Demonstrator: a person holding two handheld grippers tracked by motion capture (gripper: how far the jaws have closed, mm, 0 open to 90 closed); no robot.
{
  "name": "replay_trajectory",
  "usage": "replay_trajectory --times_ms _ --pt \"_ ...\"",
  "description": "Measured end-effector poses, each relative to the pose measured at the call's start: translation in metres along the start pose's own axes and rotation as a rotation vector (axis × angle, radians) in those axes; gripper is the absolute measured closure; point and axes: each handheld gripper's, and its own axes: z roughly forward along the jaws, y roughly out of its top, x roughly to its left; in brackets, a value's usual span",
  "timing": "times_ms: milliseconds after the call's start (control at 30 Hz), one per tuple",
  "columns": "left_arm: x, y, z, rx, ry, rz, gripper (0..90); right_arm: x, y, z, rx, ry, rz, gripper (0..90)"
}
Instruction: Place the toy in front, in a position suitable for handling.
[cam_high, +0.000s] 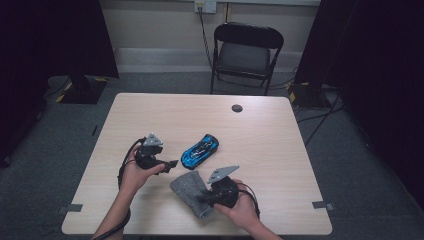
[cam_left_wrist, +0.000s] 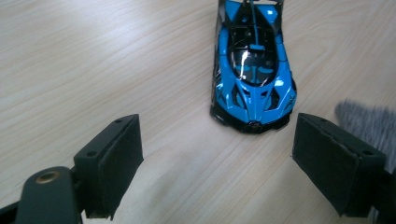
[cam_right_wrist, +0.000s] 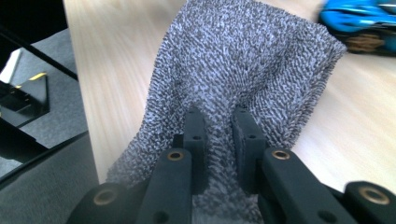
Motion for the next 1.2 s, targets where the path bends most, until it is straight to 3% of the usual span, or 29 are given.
replay_trajectory --times_ms 233,300,367,467,600,767,933,1033,1200 --pt "-0.007 0.001 0.012 -0.007 -0.011 0.046 15.7 -0.023 -0.015 -0.045 -0.015 -0.077 0.024 78.9" --pt "-0.01 0.002 0.017 -0.012 -0.022 0.049 15.7 -0.031 -0.022 -0.055 -0.01 -0.122 0.031 78.9" --pt "-0.013 0.002 0.024 -0.011 -0.05 0.035 15.7 -0.041 -0.031 -0.064 -0.015 -0.152 0.057 78.9" --pt "-0.016 0.003 0.034 0.006 -0.055 0.053 15.8 -0.057 -0.045 -0.072 -0.036 -0.186 0.1 78.8" --pt "-0.018 0.005 0.047 0.001 -0.029 0.072 16.0 -0.069 -0.057 -0.076 -0.042 -0.224 0.138 78.6" --pt "-0.021 0.007 0.058 0.007 -0.061 0.08 15.9 -0.078 -0.065 -0.074 -0.034 -0.248 0.155 78.5" --pt "-0.026 0.008 0.069 0.023 -0.07 0.099 15.7 -0.083 -0.07 -0.07 -0.014 -0.256 0.156 78.4" --pt "-0.027 0.006 0.073 0.041 -0.053 0.113 15.7 -0.082 -0.069 -0.07 -0.009 -0.266 0.146 78.4" --pt "-0.028 0.003 0.08 0.018 -0.029 0.127 15.7 -0.085 -0.071 -0.067 -0.008 -0.261 0.152 78.3"
